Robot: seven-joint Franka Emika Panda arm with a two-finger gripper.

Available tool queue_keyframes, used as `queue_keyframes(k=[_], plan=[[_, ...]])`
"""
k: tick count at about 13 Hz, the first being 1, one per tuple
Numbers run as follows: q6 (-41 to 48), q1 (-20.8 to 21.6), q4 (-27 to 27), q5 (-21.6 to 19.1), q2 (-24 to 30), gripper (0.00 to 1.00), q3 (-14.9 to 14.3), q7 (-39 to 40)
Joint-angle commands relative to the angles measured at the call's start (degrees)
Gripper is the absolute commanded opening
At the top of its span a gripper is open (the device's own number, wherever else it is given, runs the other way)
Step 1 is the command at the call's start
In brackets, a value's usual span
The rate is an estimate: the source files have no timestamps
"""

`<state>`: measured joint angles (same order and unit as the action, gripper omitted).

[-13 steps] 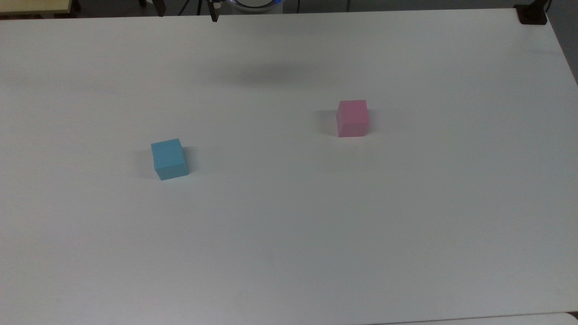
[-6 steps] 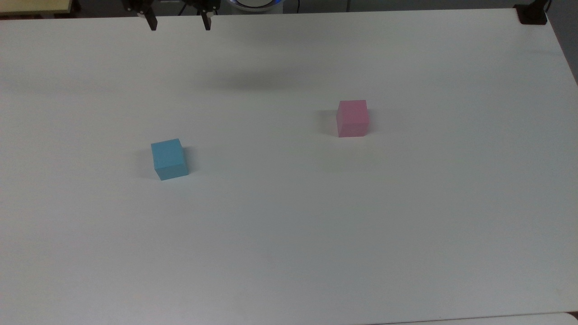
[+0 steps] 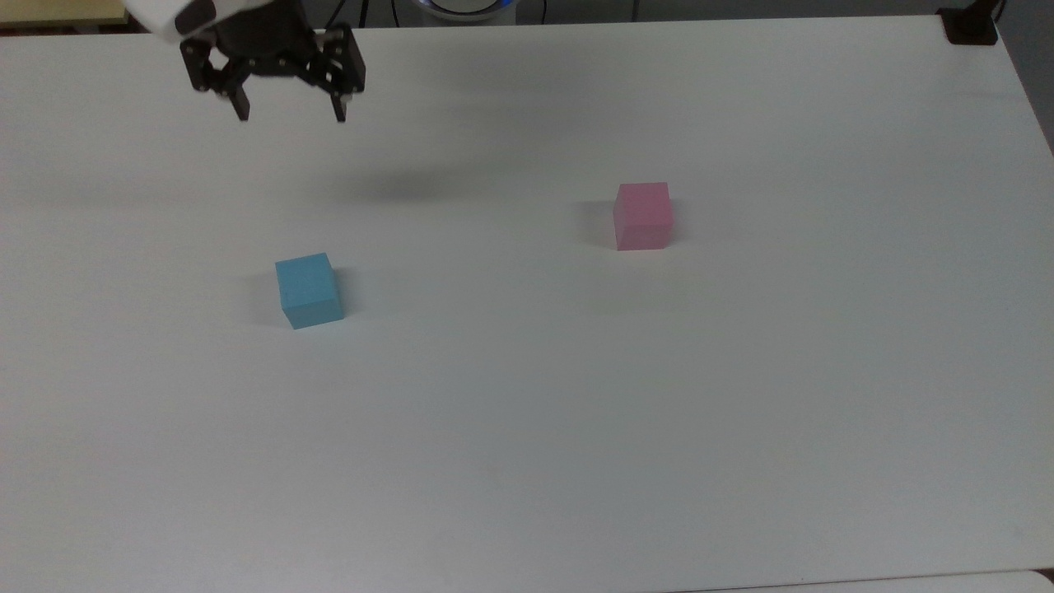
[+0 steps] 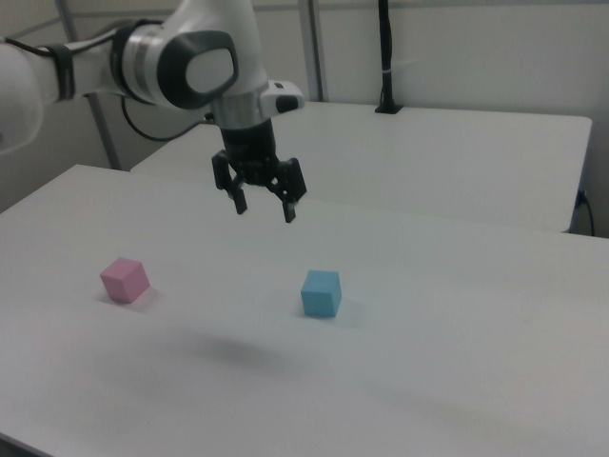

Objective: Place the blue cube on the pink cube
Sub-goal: 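Lower the open gripper around the light-blue cube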

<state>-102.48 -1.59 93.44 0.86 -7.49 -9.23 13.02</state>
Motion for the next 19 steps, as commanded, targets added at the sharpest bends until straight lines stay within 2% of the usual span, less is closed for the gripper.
queue_keyframes(k=[1,6,15,19], plan=[[-7.00,-0.87,-0.98,1.17,-6.12,1.00,-0.09,1.22],[-14.04,-1.31,0.42,1.34,-12.54,1.00,-0.09,1.04],[-24.59,-1.40,2.36,1.34,-18.43,1.00,0.18,0.43],[-25.75,-0.96,3.14,1.60,-19.14,1.00,0.44,-0.01]])
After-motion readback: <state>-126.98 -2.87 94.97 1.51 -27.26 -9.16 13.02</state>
